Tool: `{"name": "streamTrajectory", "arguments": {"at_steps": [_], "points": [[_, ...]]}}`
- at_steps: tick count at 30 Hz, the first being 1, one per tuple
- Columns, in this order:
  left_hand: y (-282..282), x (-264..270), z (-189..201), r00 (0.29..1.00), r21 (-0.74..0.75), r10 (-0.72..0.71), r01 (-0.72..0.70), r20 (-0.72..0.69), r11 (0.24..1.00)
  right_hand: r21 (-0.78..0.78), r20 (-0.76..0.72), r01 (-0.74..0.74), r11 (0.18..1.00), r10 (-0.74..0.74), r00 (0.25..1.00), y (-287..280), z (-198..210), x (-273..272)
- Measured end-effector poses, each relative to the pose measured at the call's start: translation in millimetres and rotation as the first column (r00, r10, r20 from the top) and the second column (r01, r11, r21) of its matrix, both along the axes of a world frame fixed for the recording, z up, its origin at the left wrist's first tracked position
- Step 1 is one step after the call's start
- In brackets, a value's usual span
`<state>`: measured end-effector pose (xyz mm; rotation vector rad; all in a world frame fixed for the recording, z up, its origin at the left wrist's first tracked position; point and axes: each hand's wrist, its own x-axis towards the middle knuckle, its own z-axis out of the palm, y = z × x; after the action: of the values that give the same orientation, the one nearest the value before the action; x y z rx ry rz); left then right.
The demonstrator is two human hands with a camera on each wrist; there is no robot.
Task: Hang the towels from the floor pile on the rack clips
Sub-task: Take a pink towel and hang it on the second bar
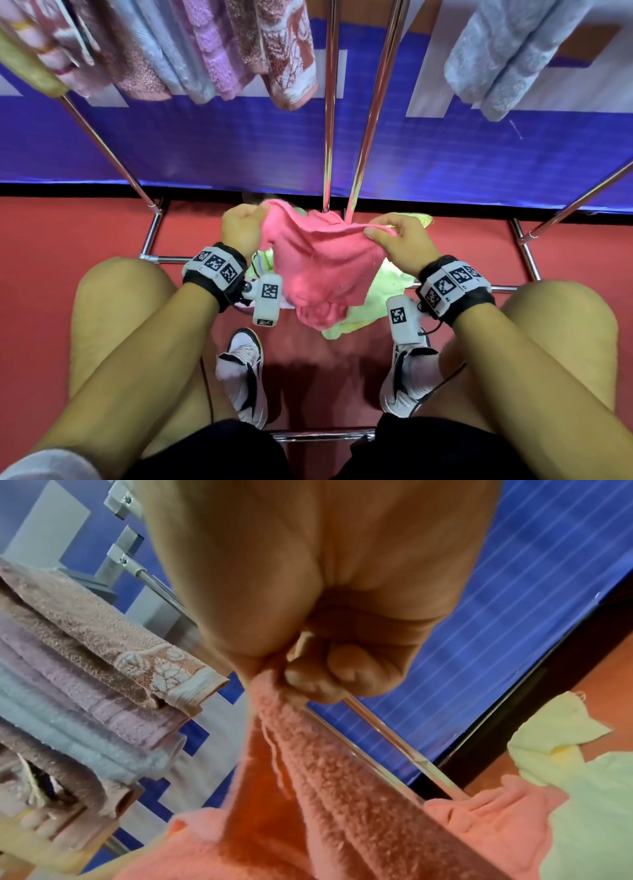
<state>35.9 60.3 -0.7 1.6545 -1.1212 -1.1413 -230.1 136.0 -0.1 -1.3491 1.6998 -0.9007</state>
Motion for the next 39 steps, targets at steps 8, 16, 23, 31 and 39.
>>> {"name": "streamTrajectory", "arguments": {"at_steps": [8,16,23,31,39], "points": [[22,-47,7,0.925,0.015,-0.137,0.153,-0.354,0.988,0.010,0.270,-0.039,0.999,0.035,0.962,-7,20,40],[39,-78,21,0.843,0.045,-0.238,0.295,-0.482,0.955,0.046,0.371,-0.121,0.992,0.095,0.924,-8,19,57],[39,-74,27,0.882,-0.008,-0.256,0.275,-0.395,0.961,-0.015,0.381,-0.114,0.993,0.111,0.918,-4,18,40],[50,-77,23,0.887,-0.032,-0.332,0.340,-0.322,0.940,0.003,0.248,-0.187,0.982,0.181,0.952,0,18,35],[54,-73,18,0.890,-0.087,-0.390,0.380,-0.236,0.921,-0.033,0.143,-0.170,0.985,0.173,0.975,0,17,36]]}}
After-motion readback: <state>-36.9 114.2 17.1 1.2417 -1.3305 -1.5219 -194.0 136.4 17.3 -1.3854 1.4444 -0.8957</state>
